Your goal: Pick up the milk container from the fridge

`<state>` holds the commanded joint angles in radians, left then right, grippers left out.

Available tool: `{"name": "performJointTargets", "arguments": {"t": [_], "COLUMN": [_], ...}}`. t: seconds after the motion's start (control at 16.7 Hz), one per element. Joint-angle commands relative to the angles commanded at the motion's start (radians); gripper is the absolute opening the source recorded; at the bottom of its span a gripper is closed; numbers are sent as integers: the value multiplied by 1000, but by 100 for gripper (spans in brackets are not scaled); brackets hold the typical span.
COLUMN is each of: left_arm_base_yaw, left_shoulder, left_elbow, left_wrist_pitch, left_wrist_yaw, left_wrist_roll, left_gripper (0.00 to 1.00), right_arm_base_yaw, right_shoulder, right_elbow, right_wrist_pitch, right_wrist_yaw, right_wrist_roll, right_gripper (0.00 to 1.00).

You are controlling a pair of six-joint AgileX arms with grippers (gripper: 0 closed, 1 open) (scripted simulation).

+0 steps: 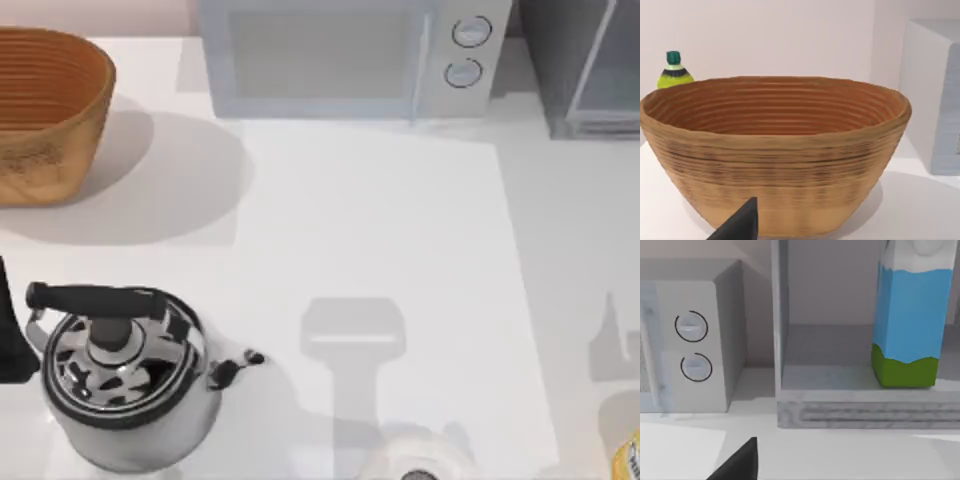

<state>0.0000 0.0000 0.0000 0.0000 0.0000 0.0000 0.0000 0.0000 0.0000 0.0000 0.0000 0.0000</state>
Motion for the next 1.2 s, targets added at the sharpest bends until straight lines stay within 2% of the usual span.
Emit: {"name": "performJointTargets", "arguments": {"t": [0.24,0.42,0.66,1.2], "left_arm_base_yaw": [0,0,0,0], "left_shoulder": [0,0,0,0], "left_elbow": [0,0,0,0], "left_wrist_pitch": [0,0,0,0], "left_wrist_yaw": [0,0,0,0], "left_wrist_roll": [0,0,0,0], "left_gripper": [100,100,100,100], "right_arm_base_yaw": [-11,-55,-151,-397], "right_shoulder": [31,154,461,1359], "right_elbow": [6,26,60,120], "right_wrist_pitch": [31,158,451,1189], "right_wrist_yaw": [-12,-57,-146,-382], "right_wrist_roll": [0,-1,0,14], "right_gripper": [100,100,100,100]}}
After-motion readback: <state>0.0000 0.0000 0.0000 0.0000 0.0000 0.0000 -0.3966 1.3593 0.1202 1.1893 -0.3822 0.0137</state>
